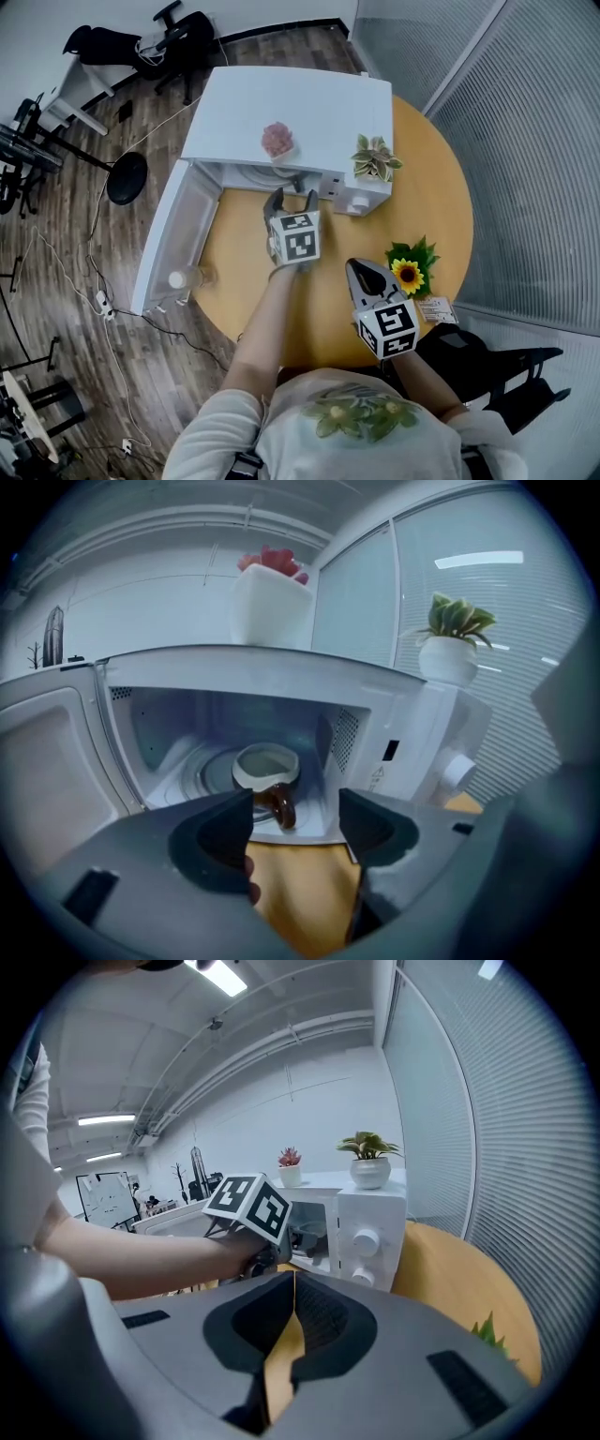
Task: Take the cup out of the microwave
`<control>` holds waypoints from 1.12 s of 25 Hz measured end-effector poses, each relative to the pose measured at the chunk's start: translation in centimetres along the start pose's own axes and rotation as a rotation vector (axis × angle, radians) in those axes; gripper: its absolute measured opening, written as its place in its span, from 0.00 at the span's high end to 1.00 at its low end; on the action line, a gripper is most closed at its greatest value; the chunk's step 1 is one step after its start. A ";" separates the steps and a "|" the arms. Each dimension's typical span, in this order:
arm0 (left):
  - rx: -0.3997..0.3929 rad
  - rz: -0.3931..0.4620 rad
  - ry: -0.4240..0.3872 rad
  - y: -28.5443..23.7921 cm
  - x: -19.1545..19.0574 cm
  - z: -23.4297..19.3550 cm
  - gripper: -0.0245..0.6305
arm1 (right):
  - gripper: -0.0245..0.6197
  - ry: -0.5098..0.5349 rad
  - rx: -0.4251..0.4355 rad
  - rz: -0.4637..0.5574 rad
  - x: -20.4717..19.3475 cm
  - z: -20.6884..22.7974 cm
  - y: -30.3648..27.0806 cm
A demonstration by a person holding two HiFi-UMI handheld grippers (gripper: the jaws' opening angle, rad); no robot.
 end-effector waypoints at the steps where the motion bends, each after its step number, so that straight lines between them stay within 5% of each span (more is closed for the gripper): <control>1: 0.004 -0.007 0.007 -0.4 0.0 0.0 0.52 | 0.93 -0.005 0.006 0.000 0.1 0.0 -0.3; 28: 0.109 -0.047 0.069 -5.8 -1.1 -1.1 0.78 | 0.93 -0.046 0.013 -0.051 -0.5 0.5 -2.6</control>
Point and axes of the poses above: the fingertips, and each gripper's own axes: y backward along the fingers, z to its right, x out of its top, the point moved 3 cm from there along y, backward along the fingers, and after that the axes turned 9 degrees about y, right-handed, at the moved point
